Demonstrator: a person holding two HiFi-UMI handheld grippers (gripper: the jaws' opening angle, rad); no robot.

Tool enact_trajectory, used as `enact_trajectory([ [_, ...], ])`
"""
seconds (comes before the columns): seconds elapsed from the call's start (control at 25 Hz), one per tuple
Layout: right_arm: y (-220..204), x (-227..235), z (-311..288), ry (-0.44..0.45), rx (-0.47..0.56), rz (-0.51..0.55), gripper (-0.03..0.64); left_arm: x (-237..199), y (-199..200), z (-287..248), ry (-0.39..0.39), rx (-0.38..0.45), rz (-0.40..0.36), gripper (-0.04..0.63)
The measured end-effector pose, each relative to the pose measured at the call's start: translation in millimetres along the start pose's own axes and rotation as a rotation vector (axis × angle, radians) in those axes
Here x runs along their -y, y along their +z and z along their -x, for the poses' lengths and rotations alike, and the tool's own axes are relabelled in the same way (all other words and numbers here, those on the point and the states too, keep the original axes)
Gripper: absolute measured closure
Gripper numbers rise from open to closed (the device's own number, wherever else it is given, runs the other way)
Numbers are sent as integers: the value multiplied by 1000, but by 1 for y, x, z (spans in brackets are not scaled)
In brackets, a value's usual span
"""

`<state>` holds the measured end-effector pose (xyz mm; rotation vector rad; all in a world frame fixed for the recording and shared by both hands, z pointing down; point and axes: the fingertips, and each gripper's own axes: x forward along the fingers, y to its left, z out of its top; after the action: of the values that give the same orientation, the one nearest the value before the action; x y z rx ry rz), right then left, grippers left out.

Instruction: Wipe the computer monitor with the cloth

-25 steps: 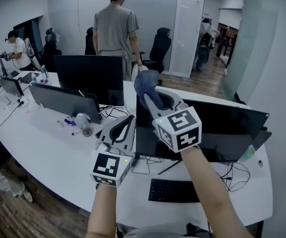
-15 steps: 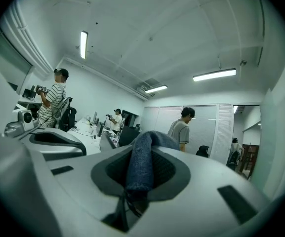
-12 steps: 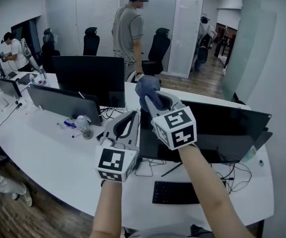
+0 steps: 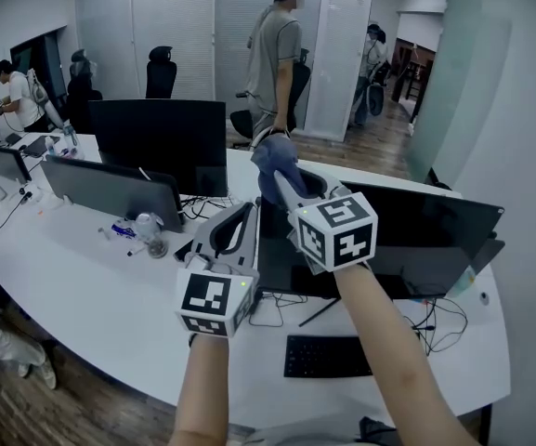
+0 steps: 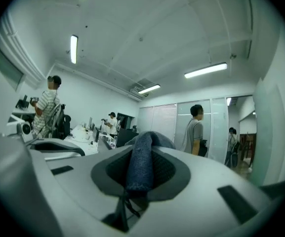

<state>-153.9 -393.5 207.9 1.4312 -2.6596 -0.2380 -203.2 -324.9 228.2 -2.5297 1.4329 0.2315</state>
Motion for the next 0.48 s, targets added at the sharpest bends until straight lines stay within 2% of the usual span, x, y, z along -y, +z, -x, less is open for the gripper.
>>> enact_trajectory([
  [0.24, 5, 11, 5, 27, 54, -191, 551, 2, 2, 0, 5, 2, 0, 589],
  [0.48, 1, 17, 6, 7, 40, -197, 551, 7, 2, -3, 12, -6, -4, 589],
])
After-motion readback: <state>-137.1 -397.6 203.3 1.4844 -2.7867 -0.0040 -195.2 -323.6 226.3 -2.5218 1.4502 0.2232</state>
